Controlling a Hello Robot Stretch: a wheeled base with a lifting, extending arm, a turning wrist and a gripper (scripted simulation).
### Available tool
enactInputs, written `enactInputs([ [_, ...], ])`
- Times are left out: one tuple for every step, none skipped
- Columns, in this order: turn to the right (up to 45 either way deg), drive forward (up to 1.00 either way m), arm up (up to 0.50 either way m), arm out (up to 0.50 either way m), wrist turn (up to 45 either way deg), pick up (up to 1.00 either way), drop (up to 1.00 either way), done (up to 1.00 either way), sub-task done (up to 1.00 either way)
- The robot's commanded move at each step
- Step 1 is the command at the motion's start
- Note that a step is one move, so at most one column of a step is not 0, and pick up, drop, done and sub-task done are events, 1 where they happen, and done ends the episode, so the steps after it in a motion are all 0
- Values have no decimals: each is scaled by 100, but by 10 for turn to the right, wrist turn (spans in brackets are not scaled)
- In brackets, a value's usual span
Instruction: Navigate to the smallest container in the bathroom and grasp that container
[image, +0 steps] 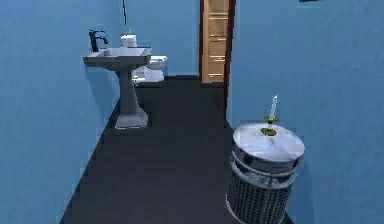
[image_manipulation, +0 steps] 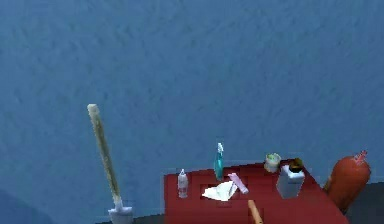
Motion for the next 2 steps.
enactInputs([
  [-450, 0, 0, 0, 0, 0, 0, 0, 0],
  [-450, 0, 0, 0, 0, 0, 0, 0, 0],
])
